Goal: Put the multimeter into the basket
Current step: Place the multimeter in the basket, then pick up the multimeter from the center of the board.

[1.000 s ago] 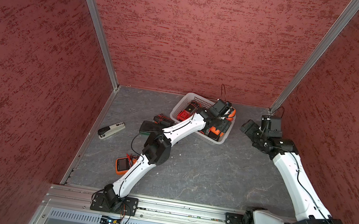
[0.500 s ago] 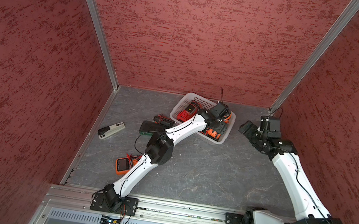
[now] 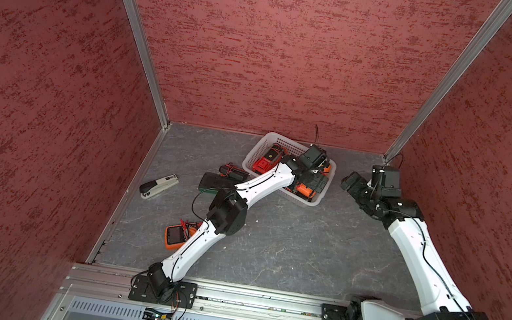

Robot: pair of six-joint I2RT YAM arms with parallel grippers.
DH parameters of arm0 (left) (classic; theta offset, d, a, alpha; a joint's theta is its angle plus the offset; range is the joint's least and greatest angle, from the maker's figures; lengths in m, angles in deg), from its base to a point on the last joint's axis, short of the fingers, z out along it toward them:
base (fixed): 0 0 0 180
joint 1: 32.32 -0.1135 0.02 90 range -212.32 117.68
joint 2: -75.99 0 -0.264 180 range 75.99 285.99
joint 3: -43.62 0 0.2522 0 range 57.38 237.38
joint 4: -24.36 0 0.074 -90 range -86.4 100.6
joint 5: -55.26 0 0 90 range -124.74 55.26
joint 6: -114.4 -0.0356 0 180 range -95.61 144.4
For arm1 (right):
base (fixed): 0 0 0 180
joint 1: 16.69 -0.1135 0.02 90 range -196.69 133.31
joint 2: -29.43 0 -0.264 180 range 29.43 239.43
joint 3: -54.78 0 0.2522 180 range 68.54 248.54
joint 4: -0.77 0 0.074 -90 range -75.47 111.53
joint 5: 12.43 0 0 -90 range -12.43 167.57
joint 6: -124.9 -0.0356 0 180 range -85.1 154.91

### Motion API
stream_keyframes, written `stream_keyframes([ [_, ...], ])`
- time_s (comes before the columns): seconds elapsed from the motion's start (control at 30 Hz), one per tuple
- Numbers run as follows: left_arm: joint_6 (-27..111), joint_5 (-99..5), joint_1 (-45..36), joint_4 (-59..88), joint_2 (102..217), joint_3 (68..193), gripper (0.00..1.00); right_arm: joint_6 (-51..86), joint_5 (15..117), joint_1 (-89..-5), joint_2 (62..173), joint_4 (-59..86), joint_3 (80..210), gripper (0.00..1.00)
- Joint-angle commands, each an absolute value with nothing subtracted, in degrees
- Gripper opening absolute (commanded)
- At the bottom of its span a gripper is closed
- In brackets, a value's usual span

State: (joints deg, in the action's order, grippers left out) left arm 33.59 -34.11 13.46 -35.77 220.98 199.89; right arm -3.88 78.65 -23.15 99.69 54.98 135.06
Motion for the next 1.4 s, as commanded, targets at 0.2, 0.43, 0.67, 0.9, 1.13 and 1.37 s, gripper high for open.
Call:
stream_keyframes([
  [0.2, 35.07, -36.74, 12.76, -34.09, 223.04, 201.43, 1.00, -3.53, 78.32, -22.81, 100.51, 54.08, 136.30, 0.99],
  [0.43, 35.06, -34.14, 12.77, -34.75, 220.37, 201.10, 1.00, -2.72, 77.85, -22.84, 101.89, 54.44, 138.22, 0.99],
  [0.67, 33.82, -28.22, 12.54, -33.11, 207.21, 193.76, 1.00, -1.41, 78.24, -22.77, 103.02, 55.14, 140.71, 0.99],
  [0.9, 40.14, -24.13, 7.44, -34.96, 187.32, 170.00, 1.00, -1.22, 77.94, -22.84, 102.99, 54.28, 141.45, 0.99],
  [1.13, 61.38, -23.94, -2.81, -41.44, 164.39, 140.27, 1.00, -0.48, 76.78, -22.76, 103.25, 54.42, 140.77, 0.99],
  [1.37, 90.11, -20.74, -7.71, -54.38, 145.93, 119.90, 1.00, 0.89, 75.41, -22.78, 104.70, 54.44, 141.20, 0.99],
])
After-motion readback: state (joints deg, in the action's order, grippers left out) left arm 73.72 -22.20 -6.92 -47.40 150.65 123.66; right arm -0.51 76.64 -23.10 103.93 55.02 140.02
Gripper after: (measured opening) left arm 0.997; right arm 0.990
